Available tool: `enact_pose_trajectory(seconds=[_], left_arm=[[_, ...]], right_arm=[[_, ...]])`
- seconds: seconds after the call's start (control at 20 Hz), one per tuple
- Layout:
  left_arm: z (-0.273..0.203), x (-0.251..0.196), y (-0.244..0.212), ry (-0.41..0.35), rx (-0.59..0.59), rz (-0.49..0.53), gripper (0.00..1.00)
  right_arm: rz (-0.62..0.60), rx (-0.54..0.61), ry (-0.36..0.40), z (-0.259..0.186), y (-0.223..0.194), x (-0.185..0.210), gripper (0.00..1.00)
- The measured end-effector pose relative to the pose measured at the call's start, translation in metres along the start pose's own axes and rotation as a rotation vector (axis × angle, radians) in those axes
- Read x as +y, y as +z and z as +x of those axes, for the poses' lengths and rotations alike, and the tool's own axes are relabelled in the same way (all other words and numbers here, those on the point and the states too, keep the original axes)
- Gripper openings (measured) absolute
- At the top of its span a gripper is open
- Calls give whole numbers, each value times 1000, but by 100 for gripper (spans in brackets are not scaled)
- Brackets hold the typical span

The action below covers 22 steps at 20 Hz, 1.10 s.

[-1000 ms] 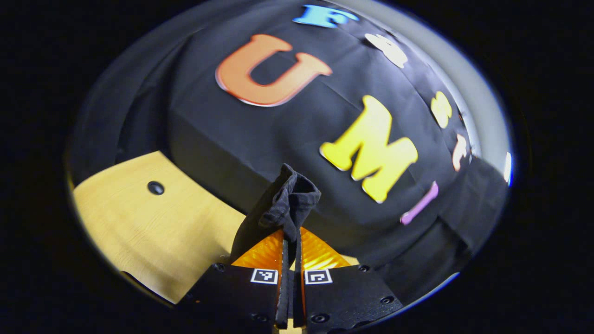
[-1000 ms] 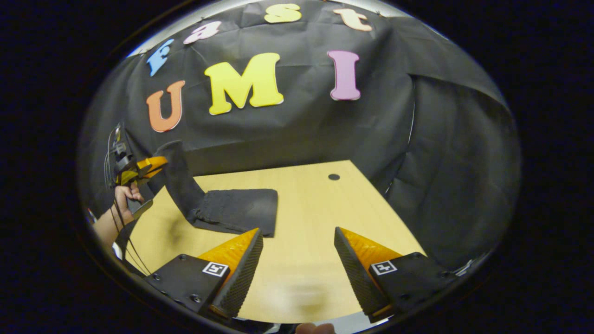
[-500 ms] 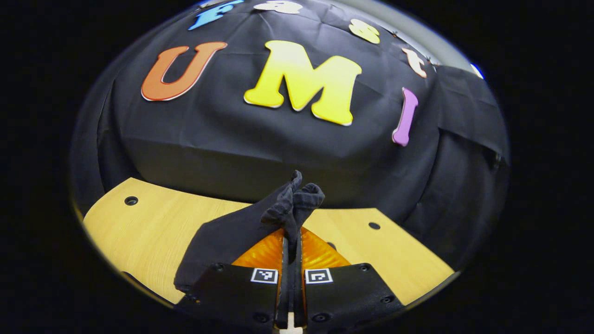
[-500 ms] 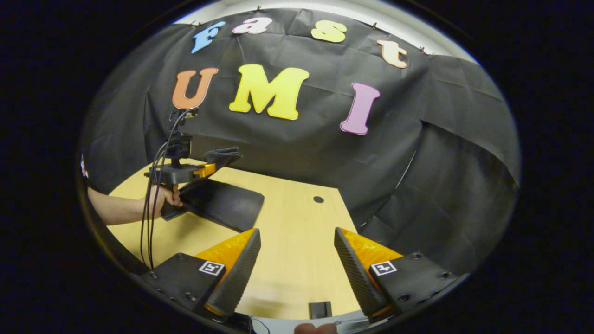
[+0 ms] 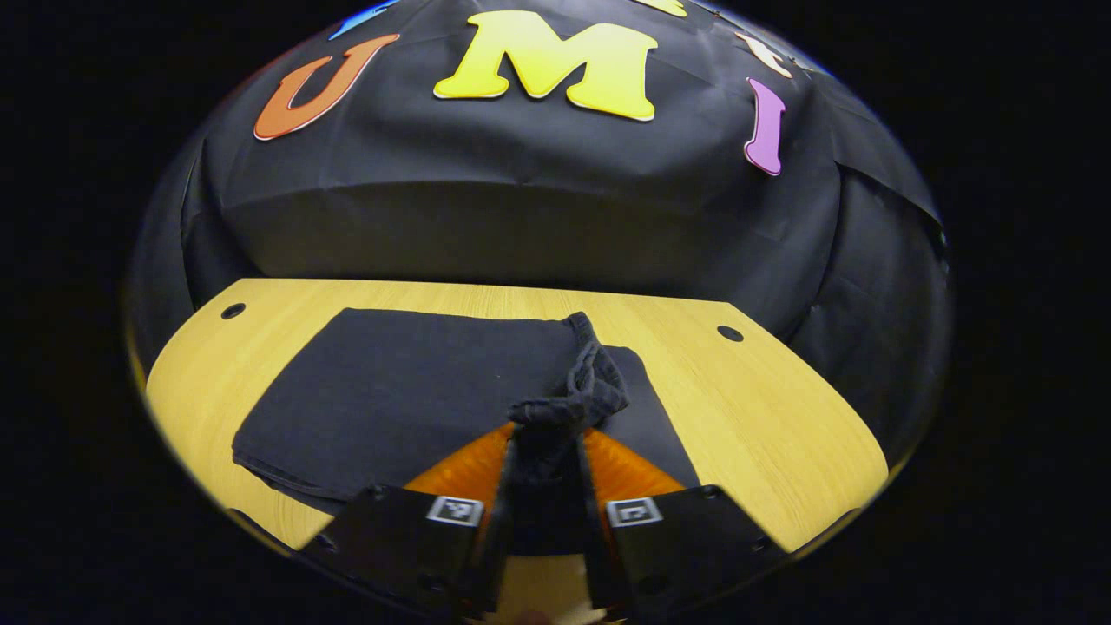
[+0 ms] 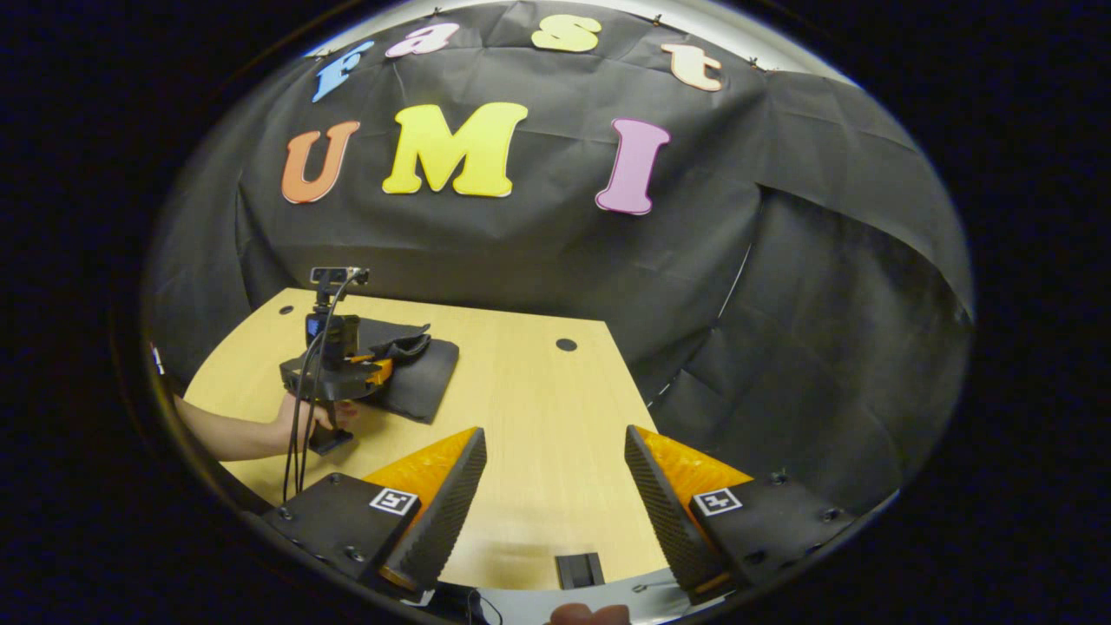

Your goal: Grasp the waist and the cuffs of the jeans and fold them to make the two legs overlap; first hold the waist and fold one-third of the jeans toward the cuffs, then hold the cuffs and fold the remaining one-third in the same direction to finish folding.

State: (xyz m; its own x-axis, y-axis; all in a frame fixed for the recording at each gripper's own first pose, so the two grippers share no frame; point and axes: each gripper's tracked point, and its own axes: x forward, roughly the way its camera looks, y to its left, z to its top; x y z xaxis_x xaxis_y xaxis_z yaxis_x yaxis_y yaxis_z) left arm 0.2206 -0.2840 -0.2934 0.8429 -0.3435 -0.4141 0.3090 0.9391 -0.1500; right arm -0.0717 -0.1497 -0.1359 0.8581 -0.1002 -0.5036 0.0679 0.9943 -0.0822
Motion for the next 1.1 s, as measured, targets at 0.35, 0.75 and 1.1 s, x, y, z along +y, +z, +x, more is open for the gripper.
enact_pose_trajectory(seconds=[0.35,0.75,1.1], left_arm=[[-42,-13,32,-12,-39,7,100],[-175,20,162,32,-270,3,99],[-294,102,257,179,-465,6,100]], right_arm=[[-1,-55,65,7,25,22,98],[-4,-241,146,25,115,87,99],[18,-425,288,6,176,172,99]])
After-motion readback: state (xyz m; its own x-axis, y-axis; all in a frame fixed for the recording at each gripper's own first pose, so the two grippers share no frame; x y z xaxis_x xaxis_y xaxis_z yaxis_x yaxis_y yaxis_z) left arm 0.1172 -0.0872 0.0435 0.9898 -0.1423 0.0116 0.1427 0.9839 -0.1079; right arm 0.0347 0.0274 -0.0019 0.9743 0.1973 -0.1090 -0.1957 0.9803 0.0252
